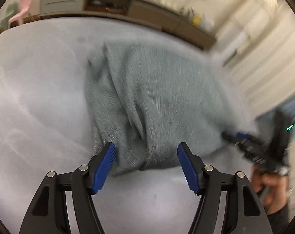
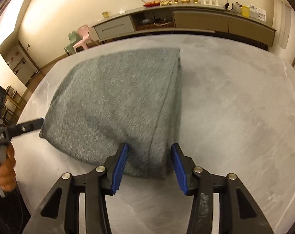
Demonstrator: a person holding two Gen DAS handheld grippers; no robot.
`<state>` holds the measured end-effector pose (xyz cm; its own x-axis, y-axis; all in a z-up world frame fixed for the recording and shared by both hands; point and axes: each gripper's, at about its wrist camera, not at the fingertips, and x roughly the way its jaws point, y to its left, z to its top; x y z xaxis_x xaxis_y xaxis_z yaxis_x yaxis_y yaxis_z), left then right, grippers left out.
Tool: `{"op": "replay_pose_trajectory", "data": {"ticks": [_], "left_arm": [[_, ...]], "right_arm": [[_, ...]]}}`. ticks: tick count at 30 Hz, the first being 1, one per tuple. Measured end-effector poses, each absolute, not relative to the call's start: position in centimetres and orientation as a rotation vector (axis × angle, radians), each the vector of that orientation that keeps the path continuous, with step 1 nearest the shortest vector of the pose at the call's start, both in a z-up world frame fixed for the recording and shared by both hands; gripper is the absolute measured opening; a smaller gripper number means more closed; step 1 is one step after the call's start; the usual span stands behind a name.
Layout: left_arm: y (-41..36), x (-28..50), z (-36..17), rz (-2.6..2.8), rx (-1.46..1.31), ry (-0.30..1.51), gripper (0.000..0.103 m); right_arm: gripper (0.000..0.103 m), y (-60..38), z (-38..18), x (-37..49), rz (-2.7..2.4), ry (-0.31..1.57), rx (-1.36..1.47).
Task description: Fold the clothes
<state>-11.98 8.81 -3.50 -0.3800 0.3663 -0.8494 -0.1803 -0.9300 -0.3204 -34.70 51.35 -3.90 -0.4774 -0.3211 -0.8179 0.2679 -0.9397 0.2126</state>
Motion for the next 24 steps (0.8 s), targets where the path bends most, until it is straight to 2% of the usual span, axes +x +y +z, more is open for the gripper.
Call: {"op": "replay_pose_trajectory", "data": {"ticks": [1, 3, 5, 8, 11, 12, 13, 14, 16, 18, 20, 24], "left_arm": [[8.9, -11.8, -3.8, 2.374, -1.502, -0.186, 0.059], [7.6, -13.0, -4.3, 2.354, -1.48, -0.307, 0.021], [5.0, -14.9, -5.0, 2.275, -1.445, -0.531, 0.017], [2.4, -17.1, -6.4, 2.141, -1.396, -0.746, 0.016], [1.7, -18.1, -7.0, 2.087, -1.396, -0.804, 0.016], [1.7, -18.1, -7.0, 2.094, -1.416, -0.805, 0.021], [1.4, -18.0, -6.3, 2.144, -1.445, -0.777, 0.023], [1.3, -17.8, -5.2, 2.218, -1.459, -0.706, 0.03], [1.4, -16.5, -2.6, 2.405, -1.456, -0.503, 0.036], [1.7, -15.5, -0.5, 2.54, -1.364, -0.41, 0.037], [2.2, -15.6, 0.7, 2.537, -1.282, -0.402, 0.036], [4.7, -19.1, -2.0, 2.468, -1.4, -0.312, 0.035]], "right_arm": [[0.049, 51.0, -3.8, -34.5, -2.448, -0.049, 1.359], [0.049, 50.6, -3.5, -34.1, -2.46, 0.0, 1.339], [0.049, 49.8, -3.5, -34.0, -2.468, 0.058, 1.312], [0.049, 49.2, -3.6, -34.2, -2.478, 0.096, 1.287], [0.049, 49.7, -3.1, -34.5, -2.531, 0.074, 1.273], [0.049, 50.0, -2.7, -34.4, -2.563, 0.073, 1.257], [0.049, 50.2, -2.0, -34.2, -2.592, 0.078, 1.23], [0.049, 50.4, -1.2, -33.9, -2.616, 0.081, 1.197], [0.049, 50.4, 0.0, -33.5, -2.651, 0.086, 1.134], [0.049, 49.9, 0.9, -33.2, -2.669, 0.091, 1.067], [0.049, 48.8, 0.9, -33.1, -2.643, 0.094, 1.033], [0.049, 47.2, -1.6, -34.7, -2.557, 0.14, 1.119]]}}
